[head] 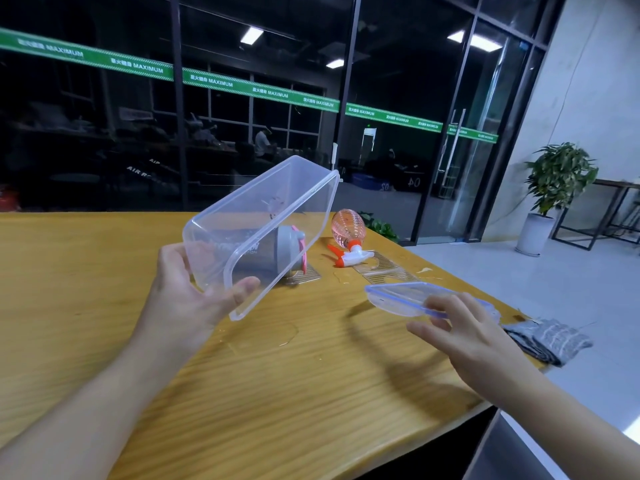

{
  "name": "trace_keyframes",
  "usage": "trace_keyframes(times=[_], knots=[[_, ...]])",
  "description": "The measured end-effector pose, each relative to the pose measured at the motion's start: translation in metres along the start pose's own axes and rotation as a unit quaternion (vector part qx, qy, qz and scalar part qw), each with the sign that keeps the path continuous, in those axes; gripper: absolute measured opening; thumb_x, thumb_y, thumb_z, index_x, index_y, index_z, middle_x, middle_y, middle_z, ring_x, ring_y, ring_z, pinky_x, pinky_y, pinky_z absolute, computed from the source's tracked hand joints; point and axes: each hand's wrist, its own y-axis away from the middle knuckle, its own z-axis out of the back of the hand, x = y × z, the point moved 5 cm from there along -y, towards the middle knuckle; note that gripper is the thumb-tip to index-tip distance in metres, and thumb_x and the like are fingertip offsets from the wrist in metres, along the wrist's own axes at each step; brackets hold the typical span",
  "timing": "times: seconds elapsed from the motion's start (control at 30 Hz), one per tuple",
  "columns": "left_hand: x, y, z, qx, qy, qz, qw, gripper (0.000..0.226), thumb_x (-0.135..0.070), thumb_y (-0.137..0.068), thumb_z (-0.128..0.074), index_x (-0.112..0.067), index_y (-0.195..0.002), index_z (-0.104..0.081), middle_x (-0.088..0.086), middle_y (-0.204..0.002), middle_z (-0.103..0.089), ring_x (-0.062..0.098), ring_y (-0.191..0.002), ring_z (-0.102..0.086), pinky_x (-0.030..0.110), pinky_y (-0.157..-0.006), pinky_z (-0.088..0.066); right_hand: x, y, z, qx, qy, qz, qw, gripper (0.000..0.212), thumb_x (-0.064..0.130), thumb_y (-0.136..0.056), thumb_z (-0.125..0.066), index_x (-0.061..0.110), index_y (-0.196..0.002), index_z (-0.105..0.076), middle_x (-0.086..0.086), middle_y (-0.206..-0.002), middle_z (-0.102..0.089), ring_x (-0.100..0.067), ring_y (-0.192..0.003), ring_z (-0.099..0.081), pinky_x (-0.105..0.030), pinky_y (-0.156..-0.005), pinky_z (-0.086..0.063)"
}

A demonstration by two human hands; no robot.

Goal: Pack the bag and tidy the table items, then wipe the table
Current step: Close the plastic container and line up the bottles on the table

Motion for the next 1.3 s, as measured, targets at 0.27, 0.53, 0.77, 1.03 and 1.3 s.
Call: trace_keyframes(times=[0.27,0.53,0.77,1.03,1.3], knots=[[0.002,0.000,-0.003,0.007,0.015,-0.003,1.000,0.088,-0.056,-0.042,-0.082,-0.020,-0.111,-0.040,-0.003,-0.115,-0.052,-0.007,-0.103,-0.048,0.013,-0.073,-0.036,-0.010,-0.003,0.005,0.034,0.001,0.000,0.999,0.030,0.006,-0.084,-0.038,0.016,-0.109,-0.053,-0.006,-0.107,-0.045,-0.025,-0.089,-0.046,-0.027,-0.082,-0.035],[0.000,0.002,-0.001,0.000,0.014,-0.008,1.000,0.078,-0.047,-0.050,-0.083,-0.018,-0.107,-0.038,-0.003,-0.114,-0.051,-0.004,-0.099,-0.050,0.012,-0.072,-0.036,-0.022,0.005,0.006,-0.010,0.010,-0.015,1.000,0.039,0.005,-0.099,-0.020,0.018,-0.105,-0.056,-0.004,-0.103,-0.046,-0.023,-0.083,-0.046,-0.030,-0.077,-0.039],[0.006,-0.007,0.007,0.013,0.113,0.010,0.993,0.097,-0.064,-0.053,-0.075,-0.009,-0.124,-0.038,0.007,-0.128,-0.052,0.014,-0.119,-0.052,0.040,-0.096,-0.045,-0.031,-0.004,0.012,-0.096,0.020,0.001,0.995,0.027,-0.003,-0.092,-0.038,0.015,-0.103,-0.056,-0.005,-0.102,-0.046,-0.024,-0.084,-0.047,-0.033,-0.076,-0.042],[0.001,0.010,-0.015,0.061,0.285,0.120,0.949,0.102,-0.076,-0.026,-0.077,-0.025,-0.109,-0.044,0.001,-0.126,-0.052,0.014,-0.108,-0.061,0.037,-0.067,-0.057,-0.021,-0.033,0.032,-0.180,0.010,0.028,0.983,0.030,-0.009,-0.079,-0.058,0.013,-0.099,-0.057,-0.005,-0.100,-0.048,-0.024,-0.083,-0.049,-0.034,-0.076,-0.042],[0.002,0.006,-0.012,0.030,0.363,0.182,0.913,0.057,-0.057,-0.063,-0.064,-0.038,-0.113,-0.044,0.011,-0.126,-0.050,0.029,-0.101,-0.064,0.042,-0.063,-0.057,0.005,-0.083,0.054,-0.313,-0.030,0.052,0.948,0.018,-0.005,-0.084,-0.060,0.010,-0.094,-0.061,-0.008,-0.098,-0.050,-0.022,-0.083,-0.048,-0.019,-0.092,-0.035]])
